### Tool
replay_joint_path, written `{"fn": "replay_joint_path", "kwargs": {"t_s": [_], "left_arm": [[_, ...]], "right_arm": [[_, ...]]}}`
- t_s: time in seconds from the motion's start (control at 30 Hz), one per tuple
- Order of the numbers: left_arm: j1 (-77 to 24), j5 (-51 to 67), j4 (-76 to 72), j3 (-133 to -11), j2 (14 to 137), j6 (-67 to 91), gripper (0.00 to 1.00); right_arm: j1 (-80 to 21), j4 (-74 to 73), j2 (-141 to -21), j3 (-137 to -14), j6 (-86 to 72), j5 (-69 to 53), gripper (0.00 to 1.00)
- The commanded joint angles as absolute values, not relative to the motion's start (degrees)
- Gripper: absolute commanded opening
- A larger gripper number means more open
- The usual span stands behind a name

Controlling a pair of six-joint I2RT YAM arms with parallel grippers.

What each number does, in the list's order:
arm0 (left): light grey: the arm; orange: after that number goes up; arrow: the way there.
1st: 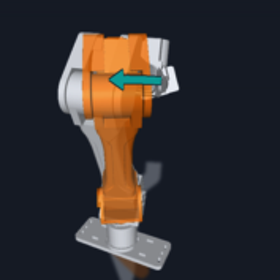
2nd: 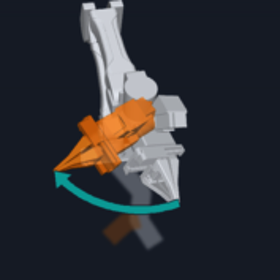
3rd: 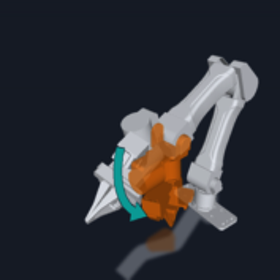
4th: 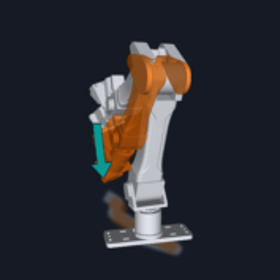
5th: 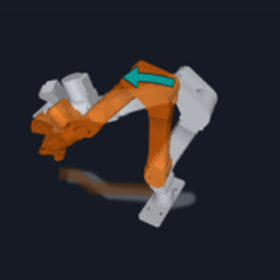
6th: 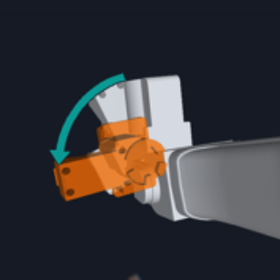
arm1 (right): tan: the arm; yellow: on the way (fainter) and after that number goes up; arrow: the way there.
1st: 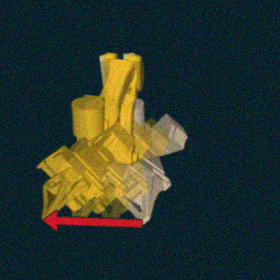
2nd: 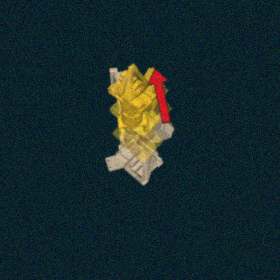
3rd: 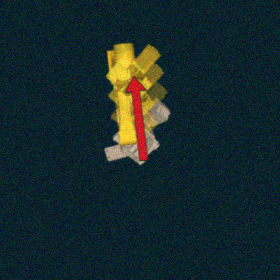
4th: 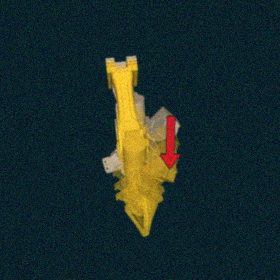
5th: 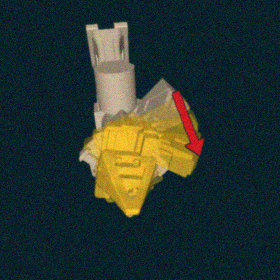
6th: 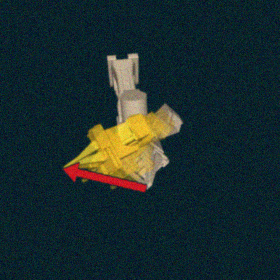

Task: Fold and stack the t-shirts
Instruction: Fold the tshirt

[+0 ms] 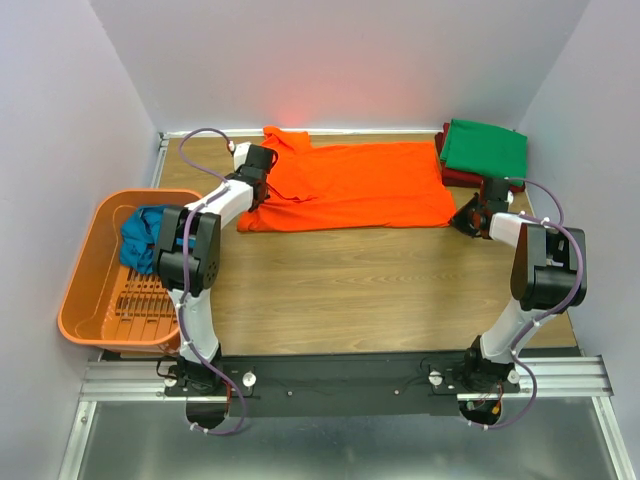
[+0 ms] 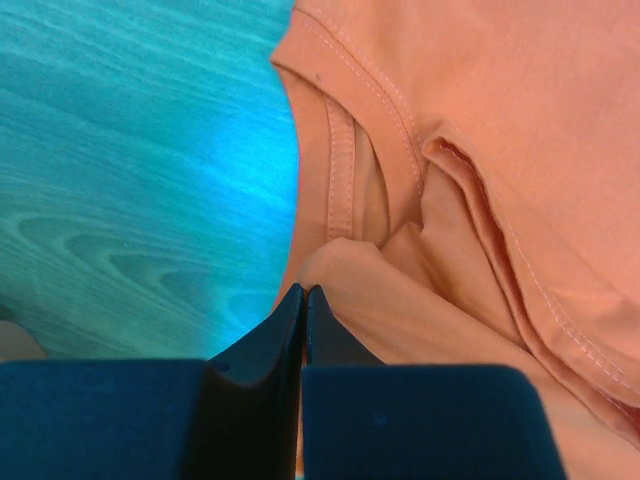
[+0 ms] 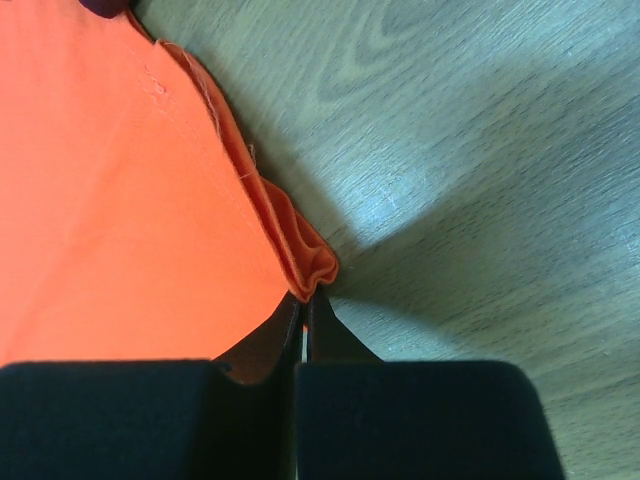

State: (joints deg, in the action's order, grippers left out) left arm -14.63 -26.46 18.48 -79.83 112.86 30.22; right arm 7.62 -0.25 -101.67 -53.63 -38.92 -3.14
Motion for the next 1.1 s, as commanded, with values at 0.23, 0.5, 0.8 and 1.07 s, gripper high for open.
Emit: {"fn": "replay_joint_path", "kwargs": {"t_s": [0.23, 0.5, 0.8, 1.07], "left_arm": [[-13.5, -21.7, 14.7, -82.4, 110.0, 24.2, 0.27], [-13.7, -20.7, 18.6, -81.3, 100.8, 29.1, 0.82], [-17.6, -23.3, 17.0, -66.3, 91.8, 41.3, 0.34], [-18.2, -25.0, 14.2, -62.1, 94.0, 43.6, 0.16]], "right_arm": [[8.3, -1.3, -101.7, -54.4, -37.8, -3.0, 0.06], [8.3, -1.2, -101.6, -54.3, -38.0, -4.4, 0.05], [8.3, -1.1, -101.1, -54.0, -38.4, -6.1, 0.06], [8.3, -0.7, -101.0, -53.6, -38.5, -6.9, 0.06]]}}
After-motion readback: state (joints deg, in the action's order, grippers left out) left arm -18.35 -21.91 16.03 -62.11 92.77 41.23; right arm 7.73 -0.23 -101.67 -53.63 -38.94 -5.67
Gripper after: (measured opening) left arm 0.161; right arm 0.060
